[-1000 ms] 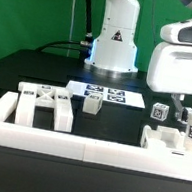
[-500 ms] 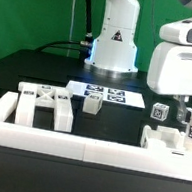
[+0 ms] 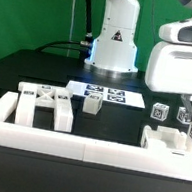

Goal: Assemble chair

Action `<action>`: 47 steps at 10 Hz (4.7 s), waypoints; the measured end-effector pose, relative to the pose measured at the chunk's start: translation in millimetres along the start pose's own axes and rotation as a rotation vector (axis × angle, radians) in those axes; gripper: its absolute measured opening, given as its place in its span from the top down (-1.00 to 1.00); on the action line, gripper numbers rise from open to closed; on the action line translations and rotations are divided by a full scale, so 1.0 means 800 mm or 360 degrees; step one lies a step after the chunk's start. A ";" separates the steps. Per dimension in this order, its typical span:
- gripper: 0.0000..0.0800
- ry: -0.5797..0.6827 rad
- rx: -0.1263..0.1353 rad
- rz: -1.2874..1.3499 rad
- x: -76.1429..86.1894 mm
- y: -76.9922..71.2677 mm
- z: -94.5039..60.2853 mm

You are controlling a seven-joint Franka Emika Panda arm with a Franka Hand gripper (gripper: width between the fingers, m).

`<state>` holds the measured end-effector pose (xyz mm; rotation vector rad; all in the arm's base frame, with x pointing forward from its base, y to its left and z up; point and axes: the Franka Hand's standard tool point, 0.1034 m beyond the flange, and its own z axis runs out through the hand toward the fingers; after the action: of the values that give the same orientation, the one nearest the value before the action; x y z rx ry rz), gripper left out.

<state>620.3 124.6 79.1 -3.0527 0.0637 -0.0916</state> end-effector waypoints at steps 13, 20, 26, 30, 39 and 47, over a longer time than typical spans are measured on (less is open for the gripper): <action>-0.60 -0.0007 0.0011 0.0703 0.000 -0.008 0.000; -0.62 -0.0007 -0.0012 -0.0287 0.000 -0.003 0.002; 0.29 -0.0007 -0.0022 -0.0380 0.001 -0.002 0.002; 0.28 0.0014 -0.0015 0.0197 0.003 0.003 0.001; -0.51 0.0081 -0.0074 0.0725 0.003 0.031 -0.021; -0.62 0.0076 -0.0071 0.0478 0.003 0.057 -0.043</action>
Offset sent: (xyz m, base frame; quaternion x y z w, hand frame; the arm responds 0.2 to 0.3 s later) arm -0.0073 0.0026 -0.0140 0.0047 -0.0314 0.3187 0.9473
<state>618.4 75.9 109.6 -3.0427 0.5309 -0.1432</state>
